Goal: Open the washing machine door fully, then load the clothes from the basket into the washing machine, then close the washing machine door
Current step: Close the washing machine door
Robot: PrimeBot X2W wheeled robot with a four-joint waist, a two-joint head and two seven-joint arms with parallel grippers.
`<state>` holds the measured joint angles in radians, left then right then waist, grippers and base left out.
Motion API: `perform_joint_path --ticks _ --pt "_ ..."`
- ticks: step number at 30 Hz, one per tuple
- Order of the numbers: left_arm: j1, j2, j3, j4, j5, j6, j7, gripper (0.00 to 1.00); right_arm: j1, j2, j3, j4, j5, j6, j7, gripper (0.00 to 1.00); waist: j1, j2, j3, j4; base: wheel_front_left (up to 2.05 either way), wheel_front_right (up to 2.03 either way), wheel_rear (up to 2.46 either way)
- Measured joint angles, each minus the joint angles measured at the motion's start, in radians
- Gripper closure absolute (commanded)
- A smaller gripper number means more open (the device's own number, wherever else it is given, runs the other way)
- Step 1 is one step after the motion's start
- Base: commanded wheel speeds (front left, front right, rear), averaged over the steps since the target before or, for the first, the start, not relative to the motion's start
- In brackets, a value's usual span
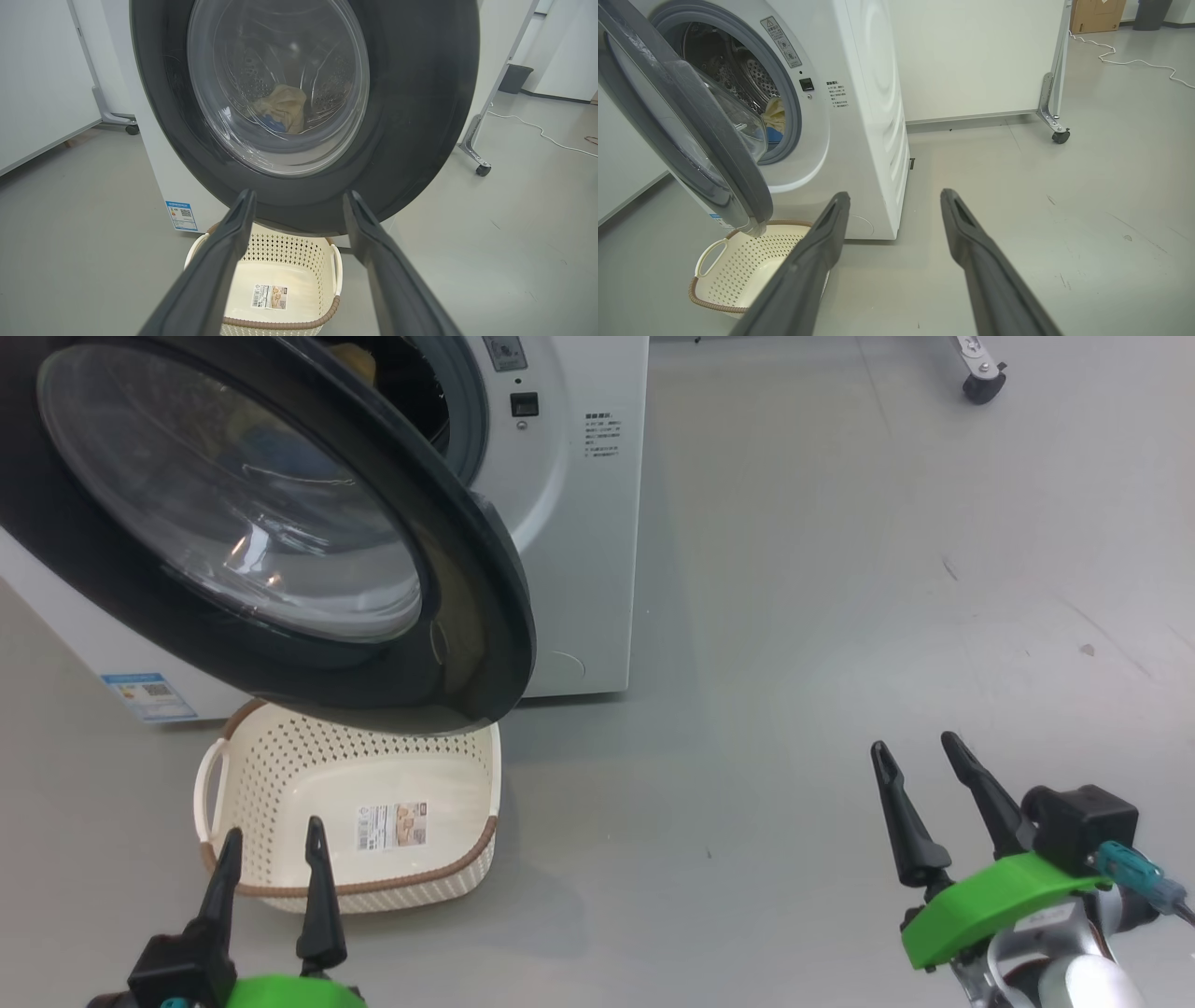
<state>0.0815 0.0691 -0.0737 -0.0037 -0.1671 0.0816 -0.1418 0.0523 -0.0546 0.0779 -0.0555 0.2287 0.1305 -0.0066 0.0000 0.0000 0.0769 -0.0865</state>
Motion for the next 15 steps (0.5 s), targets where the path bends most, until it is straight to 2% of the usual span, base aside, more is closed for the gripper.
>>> perform_joint_path --ticks 9,10,11,15 --pt "0.0 0.0 -0.022 0.0 0.0 0.008 0.001 0.0 0.0 0.0 0.0 0.0 0.0 0.0 0.004 0.0 0.0 0.0 -0.002 0.009 0.0 0.0 0.0" --pt "0.0 0.0 -0.025 0.0 0.0 0.008 0.001 0.0 0.0 0.0 0.0 0.001 0.0 0.0 0.004 0.45 0.0 0.0 -0.003 0.011 0.0 0.0 0.0" --pt "-0.001 0.0 -0.027 0.0 0.0 0.008 0.001 0.0 0.0 0.0 0.0 0.002 0.003 0.0 0.007 1.0 0.0 0.0 -0.003 0.014 0.0 0.0 0.0" --pt "-0.002 -0.001 -0.037 0.002 -0.002 0.007 0.003 0.0 -0.001 0.0 0.0 0.03 0.009 0.0 0.013 1.0 0.0 0.0 -0.004 0.031 0.0 0.0 0.0"
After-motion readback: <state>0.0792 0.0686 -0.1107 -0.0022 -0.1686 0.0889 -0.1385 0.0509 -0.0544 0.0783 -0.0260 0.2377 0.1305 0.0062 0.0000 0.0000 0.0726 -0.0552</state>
